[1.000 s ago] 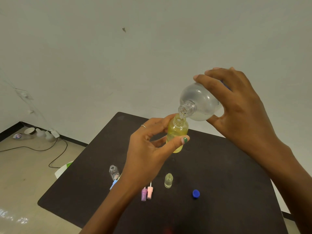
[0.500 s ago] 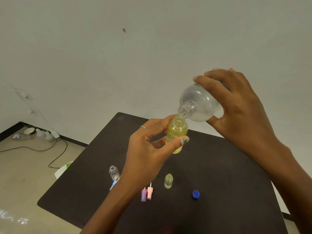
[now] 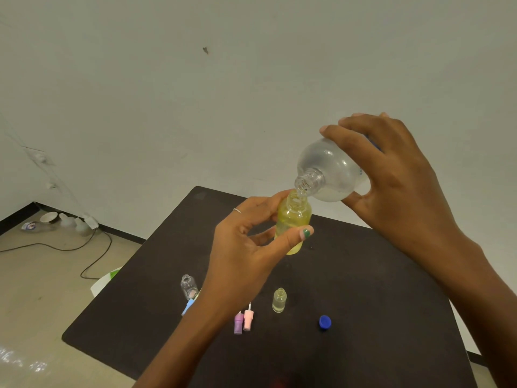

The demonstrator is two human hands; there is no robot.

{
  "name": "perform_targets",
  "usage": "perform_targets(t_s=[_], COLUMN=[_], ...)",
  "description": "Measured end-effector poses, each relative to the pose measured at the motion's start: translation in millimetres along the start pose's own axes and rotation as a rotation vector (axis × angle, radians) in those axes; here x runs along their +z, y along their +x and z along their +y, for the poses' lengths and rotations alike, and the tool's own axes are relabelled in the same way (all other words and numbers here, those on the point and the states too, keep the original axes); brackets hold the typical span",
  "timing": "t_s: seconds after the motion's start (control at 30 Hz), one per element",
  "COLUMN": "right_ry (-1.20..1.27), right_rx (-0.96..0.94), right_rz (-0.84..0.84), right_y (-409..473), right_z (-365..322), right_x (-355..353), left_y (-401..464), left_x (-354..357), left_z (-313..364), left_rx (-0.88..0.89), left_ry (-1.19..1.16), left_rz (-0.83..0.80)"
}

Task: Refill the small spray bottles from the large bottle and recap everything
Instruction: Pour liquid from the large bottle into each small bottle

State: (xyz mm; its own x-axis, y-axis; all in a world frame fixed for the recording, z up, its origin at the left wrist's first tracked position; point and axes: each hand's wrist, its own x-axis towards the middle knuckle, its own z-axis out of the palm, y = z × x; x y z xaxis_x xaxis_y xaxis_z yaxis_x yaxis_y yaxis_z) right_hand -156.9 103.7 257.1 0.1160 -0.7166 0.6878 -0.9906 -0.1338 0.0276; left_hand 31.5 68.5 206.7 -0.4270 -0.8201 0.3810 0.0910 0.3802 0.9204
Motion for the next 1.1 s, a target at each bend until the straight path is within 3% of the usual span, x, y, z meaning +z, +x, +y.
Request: perform_targets(t_s=[1.1], right_ry=[0.002], right_rx=[-0.001], right_rz=[0.013], right_y=[1.7], right_z=[1.1], right_x=[-1.1], left_y=[1.6], left_x=[1.1], left_z=[2.6], left_rx=[0.009], left_ry=[-0.009], left_rz=[0.007])
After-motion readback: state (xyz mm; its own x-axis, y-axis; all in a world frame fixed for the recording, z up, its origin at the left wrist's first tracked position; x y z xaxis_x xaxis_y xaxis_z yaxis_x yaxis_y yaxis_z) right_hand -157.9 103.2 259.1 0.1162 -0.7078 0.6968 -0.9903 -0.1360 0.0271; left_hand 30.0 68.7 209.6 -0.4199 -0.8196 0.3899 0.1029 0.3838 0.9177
